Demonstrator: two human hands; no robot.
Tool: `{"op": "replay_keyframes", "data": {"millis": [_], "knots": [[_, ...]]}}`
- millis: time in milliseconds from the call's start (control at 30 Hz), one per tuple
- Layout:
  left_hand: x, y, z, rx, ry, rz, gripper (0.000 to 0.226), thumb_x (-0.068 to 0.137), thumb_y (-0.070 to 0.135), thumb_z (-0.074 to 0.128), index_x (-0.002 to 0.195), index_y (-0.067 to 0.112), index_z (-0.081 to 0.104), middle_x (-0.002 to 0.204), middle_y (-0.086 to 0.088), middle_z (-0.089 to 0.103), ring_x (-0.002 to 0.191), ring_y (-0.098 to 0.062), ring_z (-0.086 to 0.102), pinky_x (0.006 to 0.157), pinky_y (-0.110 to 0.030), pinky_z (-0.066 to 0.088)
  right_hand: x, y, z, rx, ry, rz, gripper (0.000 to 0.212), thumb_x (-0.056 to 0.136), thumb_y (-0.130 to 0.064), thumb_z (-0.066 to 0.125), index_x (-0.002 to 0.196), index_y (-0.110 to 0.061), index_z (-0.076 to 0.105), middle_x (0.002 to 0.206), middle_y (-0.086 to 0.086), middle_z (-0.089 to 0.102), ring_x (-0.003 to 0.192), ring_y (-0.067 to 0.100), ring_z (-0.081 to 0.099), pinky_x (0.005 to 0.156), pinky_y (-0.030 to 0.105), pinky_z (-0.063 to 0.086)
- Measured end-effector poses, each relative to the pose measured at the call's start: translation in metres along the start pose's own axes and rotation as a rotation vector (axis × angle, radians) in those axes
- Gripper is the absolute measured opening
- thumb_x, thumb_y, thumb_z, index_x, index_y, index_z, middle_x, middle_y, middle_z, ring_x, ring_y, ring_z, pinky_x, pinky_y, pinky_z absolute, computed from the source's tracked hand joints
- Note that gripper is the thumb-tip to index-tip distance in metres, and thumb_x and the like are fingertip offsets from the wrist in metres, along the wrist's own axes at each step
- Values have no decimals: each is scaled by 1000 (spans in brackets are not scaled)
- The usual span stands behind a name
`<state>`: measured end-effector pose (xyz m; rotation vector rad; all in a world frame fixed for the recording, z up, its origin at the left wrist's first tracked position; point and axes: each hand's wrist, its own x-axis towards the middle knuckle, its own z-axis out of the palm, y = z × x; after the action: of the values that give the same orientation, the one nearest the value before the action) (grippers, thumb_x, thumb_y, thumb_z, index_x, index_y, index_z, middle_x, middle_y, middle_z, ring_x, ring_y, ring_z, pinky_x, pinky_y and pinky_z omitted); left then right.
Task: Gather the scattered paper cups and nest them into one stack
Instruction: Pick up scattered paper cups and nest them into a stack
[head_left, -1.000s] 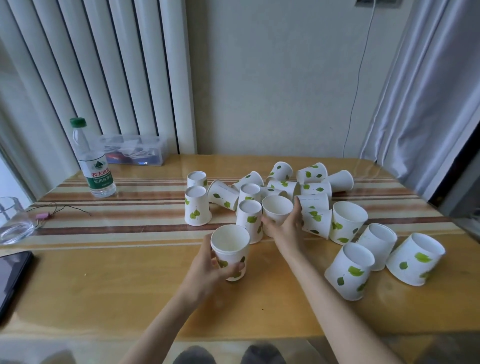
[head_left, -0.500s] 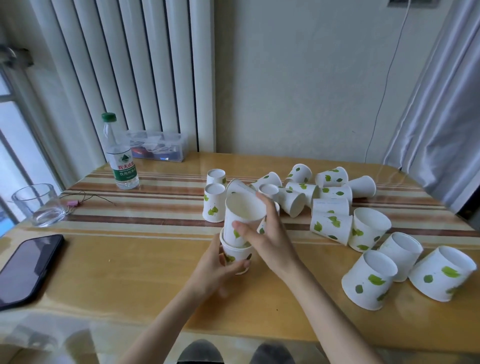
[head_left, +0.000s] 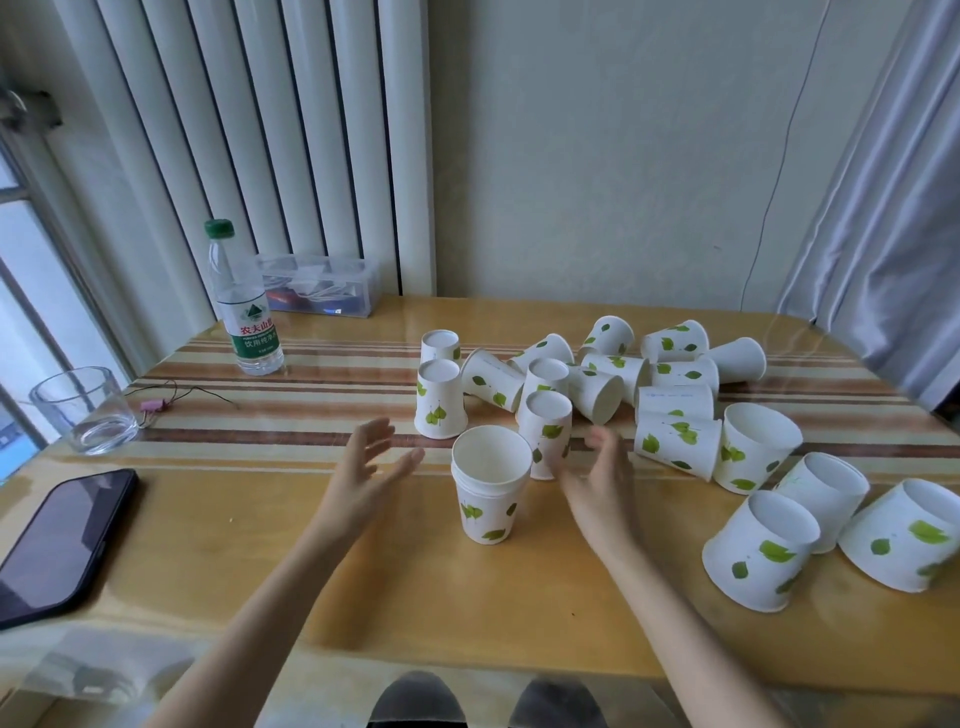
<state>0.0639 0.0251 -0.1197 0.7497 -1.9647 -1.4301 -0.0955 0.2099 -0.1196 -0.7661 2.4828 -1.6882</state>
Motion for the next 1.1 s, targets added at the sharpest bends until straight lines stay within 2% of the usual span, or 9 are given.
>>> {"op": "replay_keyframes", "data": {"millis": [133, 400, 500, 567, 700, 833, 933, 1033, 1100], "knots": [[42, -6, 17, 71, 28, -56, 81, 76, 30, 74, 140, 11, 28, 147, -11, 35, 133, -24, 37, 102, -36, 37, 15, 17, 20, -255, -107, 55, 97, 68, -50, 69, 140, -9, 20, 138, 15, 42, 126, 34, 37, 99, 49, 38], [85, -12, 44, 281, 65, -132, 91, 70, 45, 75, 139, 12, 27, 144, -10, 42, 132, -31, 39, 107, -50, 32, 22, 30, 23, -291, -75, 54, 76, 74, -52, 61, 135, -19, 29, 121, 4, 60, 116, 29, 52, 92, 44, 45], [87, -13, 49, 369, 101, -140, 64, 71, 46, 71, 117, 13, 40, 124, -8, 56, 119, -32, 48, 102, -50, 35, 20, 28, 22, -130, -21, 67, 75, 66, -56, 64, 128, -20, 38, 116, 4, 59, 108, 26, 54, 87, 44, 48], [80, -11, 49, 262, 115, -132, 55, 72, 42, 73, 106, 15, 39, 115, -8, 57, 112, -31, 53, 91, -45, 45, 17, 25, 18, 81, 12, 71, 70, 71, -48, 68, 129, -21, 39, 119, 1, 51, 110, 21, 51, 87, 36, 44], [50, -4, 32, 29, 137, -87, 58, 68, 41, 71, 104, 12, 35, 111, -14, 53, 93, -19, 55, 64, -20, 43, 11, 19, 7, 334, 28, 55, 68, 73, -40, 63, 133, -25, 35, 133, 0, 38, 116, 12, 43, 91, 26, 36], [22, 6, -4, 19, 86, 0, 63, 62, 52, 67, 107, 15, 44, 108, -11, 57, 83, -12, 56, 63, -22, 44, 12, -1, -8, 530, -6, 137, 66, 65, -34, 63, 121, -19, 32, 131, 12, 44, 100, 13, 53, 84, 29, 45], [6, 16, -27, -1, 111, 29, 70, 62, 56, 66, 118, 19, 46, 105, -3, 59, 86, -9, 56, 65, -21, 43, 15, -35, -24, 506, -52, 25, 46, 70, -37, 62, 110, -25, 42, 127, 12, 49, 107, 21, 56, 81, 30, 48], [-3, 27, -41, -55, 161, 38, 69, 69, 41, 73, 122, 12, 40, 107, -3, 57, 95, -6, 56, 70, -22, 45, 14, -70, -35, 408, -127, -160, 37, 78, -42, 55, 114, -34, 54, 125, -2, 52, 115, 10, 51, 80, 18, 42], [-7, 34, -48, -71, 175, 59, 70, 62, 47, 75, 113, 13, 42, 105, 3, 58, 97, -5, 57, 72, -21, 46, 12, -86, -37, 311, -230, -260, 38, 81, -44, 53, 119, -40, 55, 126, -11, 48, 122, 3, 43, 89, 14, 39]]}}
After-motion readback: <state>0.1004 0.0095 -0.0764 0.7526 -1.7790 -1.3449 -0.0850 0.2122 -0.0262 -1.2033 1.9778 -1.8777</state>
